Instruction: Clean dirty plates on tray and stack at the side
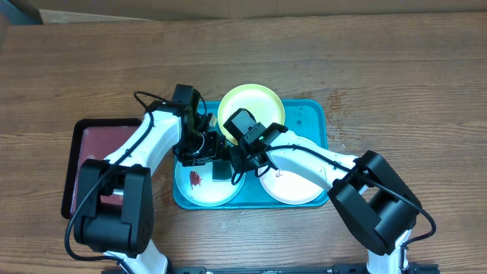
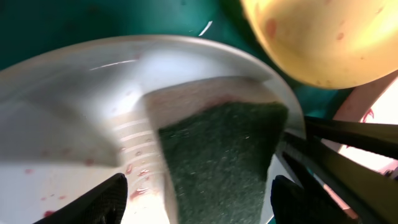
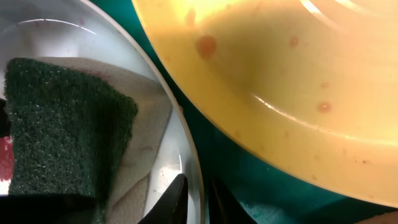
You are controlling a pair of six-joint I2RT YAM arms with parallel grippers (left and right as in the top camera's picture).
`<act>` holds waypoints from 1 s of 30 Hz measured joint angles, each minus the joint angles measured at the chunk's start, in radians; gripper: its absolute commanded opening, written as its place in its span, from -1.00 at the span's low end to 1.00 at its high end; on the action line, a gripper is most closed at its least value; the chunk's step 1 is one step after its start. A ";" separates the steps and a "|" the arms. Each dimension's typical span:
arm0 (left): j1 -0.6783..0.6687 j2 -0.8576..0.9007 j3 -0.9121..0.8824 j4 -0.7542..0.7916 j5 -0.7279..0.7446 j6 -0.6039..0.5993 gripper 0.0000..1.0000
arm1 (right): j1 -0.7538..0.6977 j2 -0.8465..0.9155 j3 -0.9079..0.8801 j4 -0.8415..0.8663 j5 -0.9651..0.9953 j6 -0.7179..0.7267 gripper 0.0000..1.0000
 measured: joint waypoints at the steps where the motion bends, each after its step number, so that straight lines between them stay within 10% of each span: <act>1: -0.007 0.000 0.000 0.005 -0.002 -0.004 0.48 | 0.000 0.000 0.000 0.000 0.000 0.000 -0.71; 14: -0.039 0.000 0.000 0.024 -0.050 -0.078 0.08 | -0.005 0.000 0.000 -0.007 0.000 0.000 -0.77; 30: -0.049 0.005 -0.005 0.027 -0.069 -0.097 0.29 | -0.005 0.000 0.000 -0.008 -0.001 0.000 -0.77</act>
